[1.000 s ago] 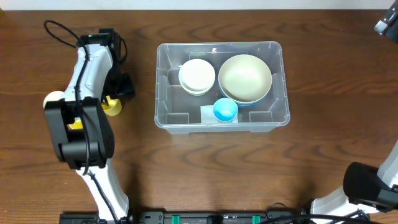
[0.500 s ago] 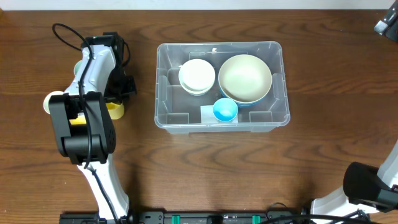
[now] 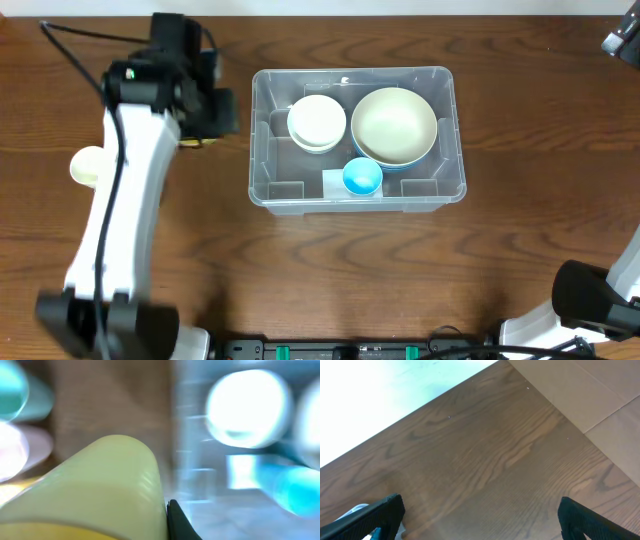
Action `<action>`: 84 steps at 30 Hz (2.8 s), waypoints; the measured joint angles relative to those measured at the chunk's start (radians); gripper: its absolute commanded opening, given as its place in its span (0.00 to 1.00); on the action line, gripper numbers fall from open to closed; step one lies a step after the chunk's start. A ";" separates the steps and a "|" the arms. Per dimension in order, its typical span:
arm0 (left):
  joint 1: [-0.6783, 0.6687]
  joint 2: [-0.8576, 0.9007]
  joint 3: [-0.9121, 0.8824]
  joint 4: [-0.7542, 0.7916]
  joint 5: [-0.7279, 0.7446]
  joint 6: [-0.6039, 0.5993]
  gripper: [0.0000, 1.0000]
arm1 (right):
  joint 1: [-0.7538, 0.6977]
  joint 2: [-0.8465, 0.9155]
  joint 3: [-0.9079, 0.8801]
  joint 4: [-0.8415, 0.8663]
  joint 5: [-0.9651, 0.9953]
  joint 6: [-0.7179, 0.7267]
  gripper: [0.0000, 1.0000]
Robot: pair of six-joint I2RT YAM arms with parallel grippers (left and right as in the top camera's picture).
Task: Pack container
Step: 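Carry the yellow cup into the bin and stack it on the blue cup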
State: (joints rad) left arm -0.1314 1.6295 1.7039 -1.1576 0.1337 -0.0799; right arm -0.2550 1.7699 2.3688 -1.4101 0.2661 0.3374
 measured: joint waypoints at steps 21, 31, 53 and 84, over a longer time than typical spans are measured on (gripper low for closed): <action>-0.558 0.105 0.002 0.085 0.066 0.138 0.06 | 0.000 0.000 0.000 0.000 0.000 0.000 0.99; -0.654 0.224 0.002 0.104 0.066 0.141 0.06 | 0.000 0.000 0.000 0.000 0.000 0.000 0.99; -0.655 0.235 0.002 0.116 0.041 0.156 0.57 | 0.000 0.000 0.000 0.000 0.000 0.000 0.99; -0.074 -0.296 0.033 -0.035 -0.090 0.021 0.74 | 0.000 0.000 0.000 0.000 0.000 0.000 0.99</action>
State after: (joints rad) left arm -0.2054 1.3331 1.7367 -1.1923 0.0437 -0.0586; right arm -0.2550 1.7699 2.3688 -1.4101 0.2657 0.3374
